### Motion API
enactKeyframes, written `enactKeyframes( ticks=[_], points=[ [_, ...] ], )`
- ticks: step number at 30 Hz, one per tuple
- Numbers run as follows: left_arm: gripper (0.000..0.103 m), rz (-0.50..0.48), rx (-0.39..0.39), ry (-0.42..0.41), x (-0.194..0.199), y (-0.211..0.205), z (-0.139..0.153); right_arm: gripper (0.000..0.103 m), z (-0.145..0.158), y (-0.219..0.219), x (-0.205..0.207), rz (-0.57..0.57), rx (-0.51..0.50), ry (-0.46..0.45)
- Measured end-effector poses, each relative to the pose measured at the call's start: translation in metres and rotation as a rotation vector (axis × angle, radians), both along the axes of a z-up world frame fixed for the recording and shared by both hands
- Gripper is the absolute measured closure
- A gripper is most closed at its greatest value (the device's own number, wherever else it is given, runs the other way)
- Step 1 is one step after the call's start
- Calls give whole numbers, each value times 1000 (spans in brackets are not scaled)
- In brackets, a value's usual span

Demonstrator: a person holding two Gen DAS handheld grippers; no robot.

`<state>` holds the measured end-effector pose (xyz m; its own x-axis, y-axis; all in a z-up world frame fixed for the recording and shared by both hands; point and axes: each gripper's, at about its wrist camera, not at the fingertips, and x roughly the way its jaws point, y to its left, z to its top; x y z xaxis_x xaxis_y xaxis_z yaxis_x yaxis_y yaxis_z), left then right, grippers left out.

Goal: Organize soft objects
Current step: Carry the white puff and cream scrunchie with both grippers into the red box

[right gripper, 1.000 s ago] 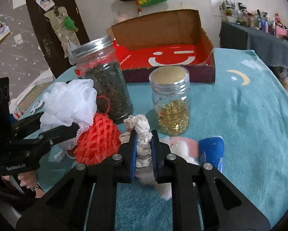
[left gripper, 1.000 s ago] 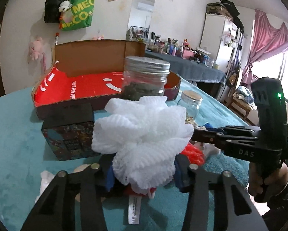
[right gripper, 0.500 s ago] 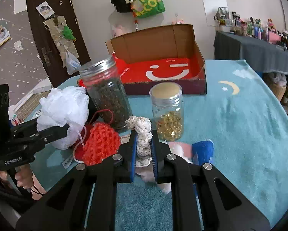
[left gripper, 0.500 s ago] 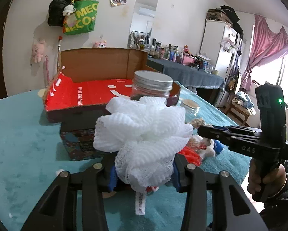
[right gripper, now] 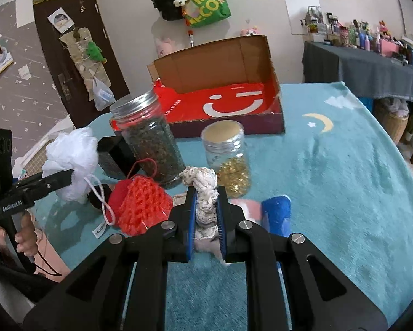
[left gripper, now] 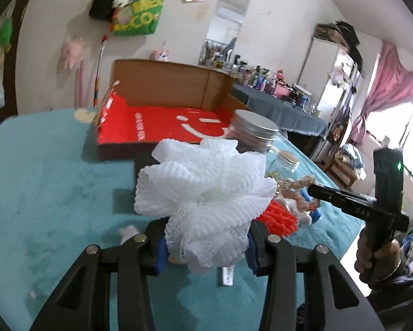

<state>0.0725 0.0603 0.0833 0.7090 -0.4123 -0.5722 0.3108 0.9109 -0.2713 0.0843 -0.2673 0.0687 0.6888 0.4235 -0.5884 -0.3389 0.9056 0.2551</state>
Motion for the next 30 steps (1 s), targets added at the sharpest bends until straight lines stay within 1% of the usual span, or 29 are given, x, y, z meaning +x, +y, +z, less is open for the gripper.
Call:
enactKeyframes(
  ticks=[3, 5, 8, 10, 11, 14, 16, 17, 19, 21, 24, 27, 28, 30],
  points=[
    [57, 32, -29, 30, 2, 18, -1, 90, 0, -10, 1, -15, 19, 20],
    [57, 54, -37, 40, 2, 30, 1, 90, 0, -15, 1, -21, 30, 26],
    [57, 95, -29, 55, 1, 44, 3, 90, 2, -23, 2, -31, 47, 36],
    [57, 105, -58, 81, 3, 56, 5, 90, 3, -29, 2, -38, 64, 47],
    [57, 121, -56, 93, 5, 62, 5, 90, 3, -31, 3, -41, 68, 51],
    [57, 161, -13, 108, 10, 78, 4, 90, 3, -38, 4, -54, 56, 63],
    [57, 158, -6, 115, 18, 87, 2, 90, 3, -43, 7, -63, 48, 74],
    [57, 160, 10, 122, 23, 91, 1, 90, 3, -46, 9, -64, 46, 79],
    [57, 145, 43, 116, 32, 93, 0, 90, 3, -50, 15, -61, 35, 88],
    [57, 131, 100, 113, 42, 95, -2, 90, 1, -54, 23, -61, 19, 101],
    [57, 94, 133, 115, 58, 95, -5, 90, 0, -63, 35, -59, 34, 125],
    [57, 52, 191, 92, 71, 93, -8, 90, 0, -69, 47, -51, 31, 138],
    [57, 45, 202, 84, 75, 93, -9, 90, -1, -70, 53, -42, 19, 141],
    [57, 12, 193, 81, 83, 94, -9, 90, -2, -70, 59, -27, 8, 144]
  ],
)
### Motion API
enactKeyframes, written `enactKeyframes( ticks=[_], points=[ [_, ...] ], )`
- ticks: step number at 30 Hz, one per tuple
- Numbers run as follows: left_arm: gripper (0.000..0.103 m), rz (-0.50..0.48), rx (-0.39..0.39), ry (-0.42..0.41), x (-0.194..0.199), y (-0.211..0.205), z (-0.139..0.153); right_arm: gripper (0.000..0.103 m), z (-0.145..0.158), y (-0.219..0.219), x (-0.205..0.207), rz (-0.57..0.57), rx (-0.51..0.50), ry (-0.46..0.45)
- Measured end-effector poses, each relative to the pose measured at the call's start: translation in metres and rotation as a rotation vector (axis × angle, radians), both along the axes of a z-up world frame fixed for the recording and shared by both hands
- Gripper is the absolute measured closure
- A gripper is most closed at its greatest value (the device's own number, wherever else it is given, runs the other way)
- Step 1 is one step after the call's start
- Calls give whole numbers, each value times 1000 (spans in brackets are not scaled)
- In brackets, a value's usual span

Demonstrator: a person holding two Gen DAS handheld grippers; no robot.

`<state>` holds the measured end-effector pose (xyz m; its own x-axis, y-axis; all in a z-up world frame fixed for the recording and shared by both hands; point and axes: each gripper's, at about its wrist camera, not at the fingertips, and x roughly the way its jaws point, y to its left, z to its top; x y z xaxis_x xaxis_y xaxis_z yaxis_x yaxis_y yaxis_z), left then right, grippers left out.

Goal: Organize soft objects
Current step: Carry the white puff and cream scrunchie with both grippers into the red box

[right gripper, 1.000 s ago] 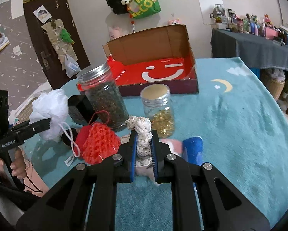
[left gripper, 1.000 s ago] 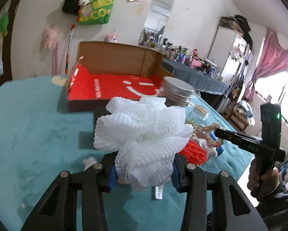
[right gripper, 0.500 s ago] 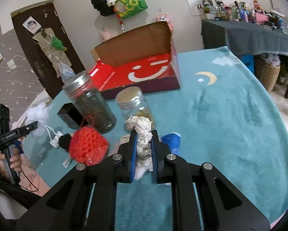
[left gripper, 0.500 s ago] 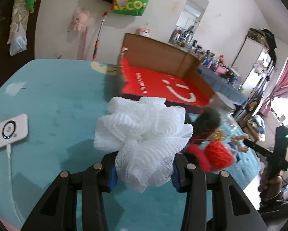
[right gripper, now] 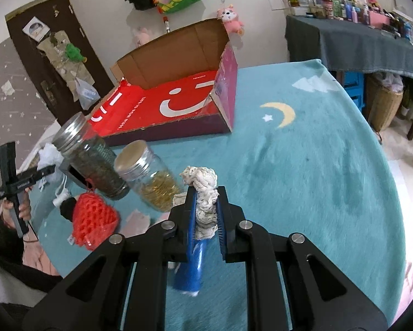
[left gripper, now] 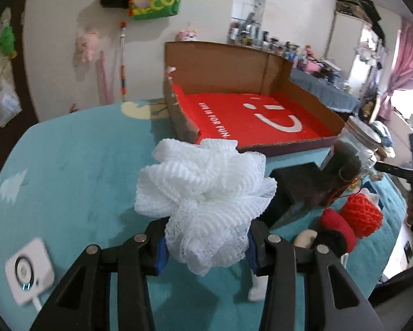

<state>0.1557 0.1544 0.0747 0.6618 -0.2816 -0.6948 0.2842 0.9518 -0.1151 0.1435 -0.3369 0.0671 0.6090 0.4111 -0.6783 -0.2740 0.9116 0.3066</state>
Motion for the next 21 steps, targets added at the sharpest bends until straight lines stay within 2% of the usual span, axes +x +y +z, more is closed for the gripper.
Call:
enactKeyframes(
  ticks=[3, 8, 16, 21],
  points=[
    [57, -29, 26, -12, 12, -3, 3, 90, -3, 0, 14, 19, -26, 12],
    [57, -83, 2, -4, 33, -3, 9, 90, -4, 2, 34, 56, -22, 20],
    [57, -187, 59, -25, 58, -26, 25, 90, 13, 16, 58, 131, -72, -28],
    [57, -235, 59, -32, 70, -40, 34, 90, 26, 25, 70, 193, -60, -47]
  ],
)
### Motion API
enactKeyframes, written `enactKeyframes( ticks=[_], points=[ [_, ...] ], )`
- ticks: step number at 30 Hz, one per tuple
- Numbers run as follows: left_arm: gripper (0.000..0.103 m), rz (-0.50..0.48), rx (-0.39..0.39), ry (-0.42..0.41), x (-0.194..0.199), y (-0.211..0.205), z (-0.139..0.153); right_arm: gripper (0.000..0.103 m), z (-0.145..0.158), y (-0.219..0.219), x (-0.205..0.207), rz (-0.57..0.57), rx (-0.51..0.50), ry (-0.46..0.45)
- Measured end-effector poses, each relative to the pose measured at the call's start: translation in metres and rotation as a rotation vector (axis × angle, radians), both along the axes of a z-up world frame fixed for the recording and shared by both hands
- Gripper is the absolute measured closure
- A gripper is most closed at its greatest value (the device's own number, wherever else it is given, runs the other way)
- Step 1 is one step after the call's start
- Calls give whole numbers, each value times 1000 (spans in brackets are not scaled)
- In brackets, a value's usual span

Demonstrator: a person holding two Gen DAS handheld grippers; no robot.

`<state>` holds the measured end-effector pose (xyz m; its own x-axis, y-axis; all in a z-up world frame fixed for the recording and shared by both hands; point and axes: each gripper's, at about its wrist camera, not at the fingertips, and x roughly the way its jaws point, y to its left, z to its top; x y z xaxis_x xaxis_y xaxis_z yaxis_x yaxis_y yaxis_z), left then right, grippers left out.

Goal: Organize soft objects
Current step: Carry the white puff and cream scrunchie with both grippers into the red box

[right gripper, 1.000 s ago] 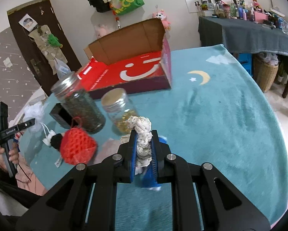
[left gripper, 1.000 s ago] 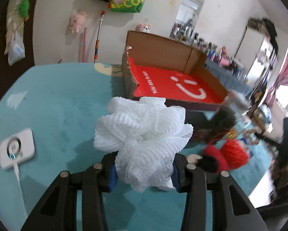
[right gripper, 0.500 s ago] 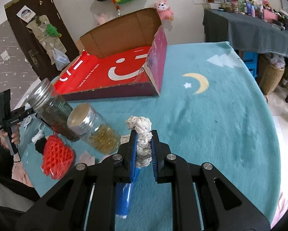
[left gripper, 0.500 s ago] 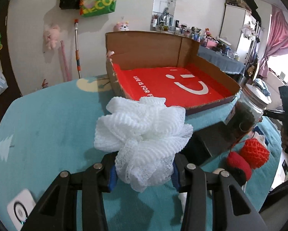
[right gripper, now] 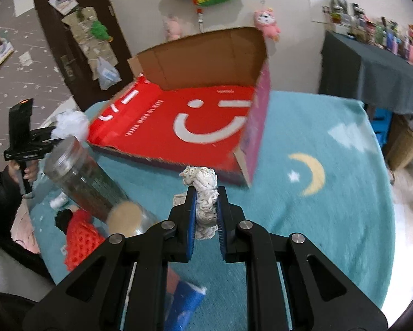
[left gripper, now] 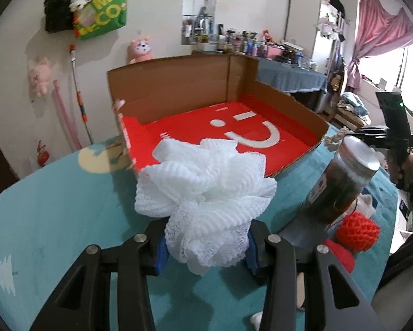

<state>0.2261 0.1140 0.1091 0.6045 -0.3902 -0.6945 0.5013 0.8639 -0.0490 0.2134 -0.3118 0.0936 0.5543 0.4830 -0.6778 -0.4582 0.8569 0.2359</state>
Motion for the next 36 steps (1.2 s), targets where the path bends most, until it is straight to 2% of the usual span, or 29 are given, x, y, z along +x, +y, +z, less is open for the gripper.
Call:
enactKeyframes(
  ticks=[8, 13, 17, 22, 28, 32, 36],
  points=[
    [57, -33, -41, -19, 36, -33, 25, 90, 29, 31, 33, 82, 37, -36],
    [56, -19, -75, 35, 79, -56, 34, 90, 46, 58, 76, 99, 57, -32],
    [56, 8, -83, 80, 117, -71, 34, 90, 52, 79, 114, 94, 29, -10],
    [55, 54, -18, 101, 159, -90, 26, 90, 42, 105, 172, 36, -52, 58],
    [54, 158, 54, 157, 205, -88, 1, 90, 15, 119, 235, -58, -174, 177],
    [54, 226, 73, 218, 224, -77, -17, 90, -2, 123, 258, -108, -257, 212],
    [52, 258, 88, 239, 229, -71, -27, 89, -13, 120, 271, -150, -264, 245]
  ],
)
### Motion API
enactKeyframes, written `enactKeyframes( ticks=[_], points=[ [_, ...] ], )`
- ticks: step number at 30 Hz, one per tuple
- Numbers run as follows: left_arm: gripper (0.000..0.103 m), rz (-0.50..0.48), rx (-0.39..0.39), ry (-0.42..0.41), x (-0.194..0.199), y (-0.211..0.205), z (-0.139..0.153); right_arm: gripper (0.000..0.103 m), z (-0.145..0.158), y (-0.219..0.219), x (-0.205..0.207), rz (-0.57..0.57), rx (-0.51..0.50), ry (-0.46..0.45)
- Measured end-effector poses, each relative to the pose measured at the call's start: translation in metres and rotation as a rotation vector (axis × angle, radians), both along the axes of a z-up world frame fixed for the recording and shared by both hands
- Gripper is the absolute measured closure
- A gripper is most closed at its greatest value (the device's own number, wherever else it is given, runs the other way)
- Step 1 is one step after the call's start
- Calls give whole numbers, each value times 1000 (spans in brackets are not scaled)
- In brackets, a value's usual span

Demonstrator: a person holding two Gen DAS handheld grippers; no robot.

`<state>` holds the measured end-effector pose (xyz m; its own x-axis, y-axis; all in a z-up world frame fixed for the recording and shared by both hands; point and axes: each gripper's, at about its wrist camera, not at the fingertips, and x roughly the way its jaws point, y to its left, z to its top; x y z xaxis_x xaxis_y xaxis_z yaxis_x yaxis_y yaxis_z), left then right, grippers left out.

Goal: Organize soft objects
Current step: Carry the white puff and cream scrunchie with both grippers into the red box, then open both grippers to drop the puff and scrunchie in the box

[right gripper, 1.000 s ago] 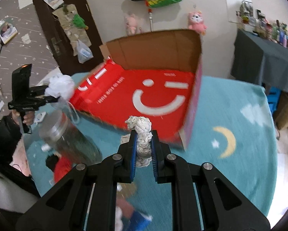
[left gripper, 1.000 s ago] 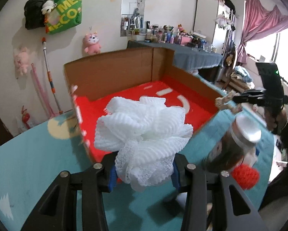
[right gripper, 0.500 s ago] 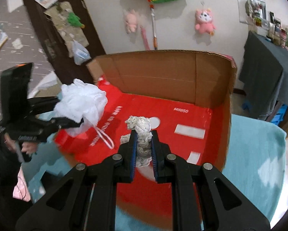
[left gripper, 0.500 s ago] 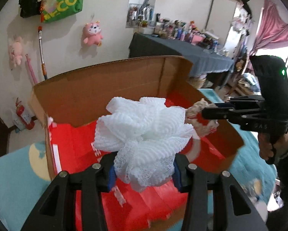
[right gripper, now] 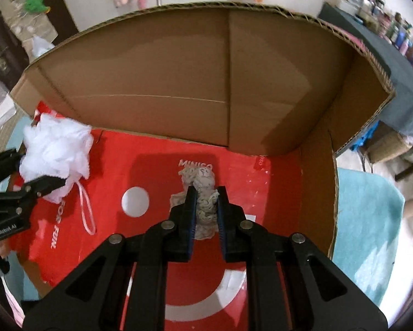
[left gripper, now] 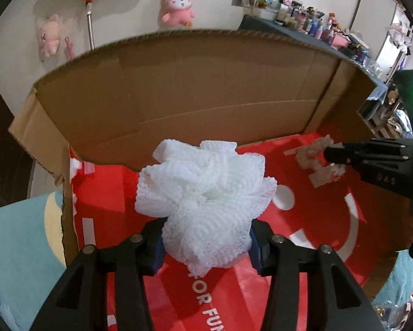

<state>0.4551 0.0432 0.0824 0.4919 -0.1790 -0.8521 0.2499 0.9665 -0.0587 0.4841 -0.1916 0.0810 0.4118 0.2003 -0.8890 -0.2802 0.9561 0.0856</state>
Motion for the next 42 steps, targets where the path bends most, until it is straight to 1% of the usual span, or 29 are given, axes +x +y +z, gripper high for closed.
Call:
enactKeyframes(
  ticks=[6, 12, 14, 20, 21, 23, 24, 25, 26, 30, 32, 33, 34, 36, 38, 39, 42],
  points=[
    [48, 11, 25, 2, 0, -1, -6, 88, -4, 3, 7, -15, -48, -7],
    [42, 42, 14, 5, 2, 3, -8, 88, -9, 17, 5, -13, -100, -7],
    [37, 51, 11, 4, 2, 5, -7, 88, -10, 21, 4, -9, -114, -4],
    [28, 60, 2, -15, 0, 3, 2, 83, -4, 28, -2, 9, -119, -24],
    [26, 58, 1, -23, -2, 3, 4, 79, -3, 30, -3, 20, -121, -24],
    [17, 56, 2, -58, -8, 2, 13, 58, 2, 37, -11, 34, -128, -36],
    [15, 58, 2, -75, -12, 0, 16, 37, 5, 40, -14, 32, -132, -53],
    [12, 60, 0, -91, -14, 1, 20, 32, 10, 42, -18, 36, -129, -70],
    [10, 63, -8, -106, -18, 2, 25, 32, 16, 45, -23, 44, -126, -90],
    [7, 72, -64, -155, -38, 7, 50, 32, 36, 53, -43, 45, -118, -141],
    [3, 76, -84, -190, -53, 7, 64, 32, 50, 49, -64, 51, -117, -182],
    [1, 82, -87, -218, -63, 6, 73, 32, 57, 45, -70, 51, -114, -202],
    [0, 83, -90, -244, -74, 7, 80, 32, 71, 37, -81, 45, -96, -232],
    [0, 84, -96, -300, -97, 6, 98, 32, 89, 29, -97, 37, -52, -264],
    [0, 89, -98, -347, -120, 3, 111, 28, 110, 23, -122, 32, -17, -304],
    [0, 92, -103, -372, -133, 2, 119, 25, 119, 19, -128, 32, -8, -324],
    [0, 78, -109, -447, -175, -1, 137, 24, 146, 7, -172, 41, 8, -409]
  ],
)
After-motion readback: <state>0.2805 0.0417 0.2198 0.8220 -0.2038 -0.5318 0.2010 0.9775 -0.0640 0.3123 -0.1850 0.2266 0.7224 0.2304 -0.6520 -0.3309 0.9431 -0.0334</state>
